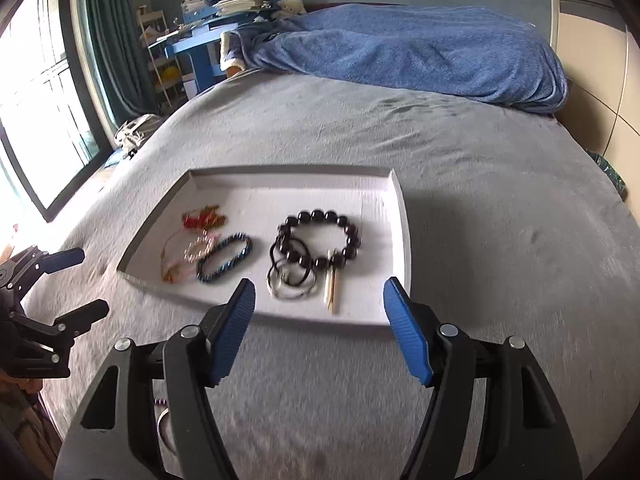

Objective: Organize jewelry
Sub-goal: 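Move both open tools back over the last two items, then grasp the dark red bead bracelet with the left tool while the right tool grasps the silver hoop bangle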

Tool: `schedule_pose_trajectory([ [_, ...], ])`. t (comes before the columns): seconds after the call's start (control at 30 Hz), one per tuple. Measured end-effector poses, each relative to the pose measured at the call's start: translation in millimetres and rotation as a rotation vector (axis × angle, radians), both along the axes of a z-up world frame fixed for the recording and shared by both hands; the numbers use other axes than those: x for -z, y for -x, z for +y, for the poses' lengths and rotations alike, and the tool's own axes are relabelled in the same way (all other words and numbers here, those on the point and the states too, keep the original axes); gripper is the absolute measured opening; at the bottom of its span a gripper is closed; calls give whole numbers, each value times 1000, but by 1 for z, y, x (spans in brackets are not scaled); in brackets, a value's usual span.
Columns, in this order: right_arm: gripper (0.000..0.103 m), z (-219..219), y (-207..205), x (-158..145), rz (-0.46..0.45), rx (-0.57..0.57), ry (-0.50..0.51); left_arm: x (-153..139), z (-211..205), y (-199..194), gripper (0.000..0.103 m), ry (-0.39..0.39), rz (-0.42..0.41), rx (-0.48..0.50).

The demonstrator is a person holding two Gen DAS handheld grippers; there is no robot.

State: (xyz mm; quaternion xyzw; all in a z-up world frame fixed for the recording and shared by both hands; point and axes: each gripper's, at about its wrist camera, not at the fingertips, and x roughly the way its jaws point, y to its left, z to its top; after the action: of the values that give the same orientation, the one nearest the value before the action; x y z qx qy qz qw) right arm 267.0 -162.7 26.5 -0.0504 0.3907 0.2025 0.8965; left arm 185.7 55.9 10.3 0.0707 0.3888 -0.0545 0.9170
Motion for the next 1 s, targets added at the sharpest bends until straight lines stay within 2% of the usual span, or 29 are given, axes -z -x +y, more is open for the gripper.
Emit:
schedule_pose_trajectory([
  [0.2, 72, -6, 21, 8, 25, 6, -37, 17, -2, 14, 84, 0, 35, 24],
  [0.37, 74, -3, 41, 25, 45, -24, -10, 33, -10, 26, 81, -1, 65, 108],
  [0.47, 74, -4, 48, 32, 58, -30, 3, 40, -14, 28, 69, 11, 90, 141],
  [0.53, 74, -2, 53, 37, 66, -39, 11, 47, -17, 26, 55, 11, 112, 153],
  [0.63, 74, 4, 60, 44, 75, -68, 20, 57, -20, 22, 41, 13, 143, 165],
  [0.67, 74, 6, 63, 46, 75, -79, 25, 60, -21, 21, 40, 8, 150, 168],
  [0.77, 74, 18, 73, 52, 79, -124, 38, 62, -24, 23, 25, -13, 137, 181],
  [0.83, 74, 27, 79, 56, 80, -159, 54, 62, -21, 23, 11, -35, 126, 166],
  [1.0, 74, 45, 90, 64, 88, -217, 70, 59, 1, 24, 10, -18, 113, 108],
])
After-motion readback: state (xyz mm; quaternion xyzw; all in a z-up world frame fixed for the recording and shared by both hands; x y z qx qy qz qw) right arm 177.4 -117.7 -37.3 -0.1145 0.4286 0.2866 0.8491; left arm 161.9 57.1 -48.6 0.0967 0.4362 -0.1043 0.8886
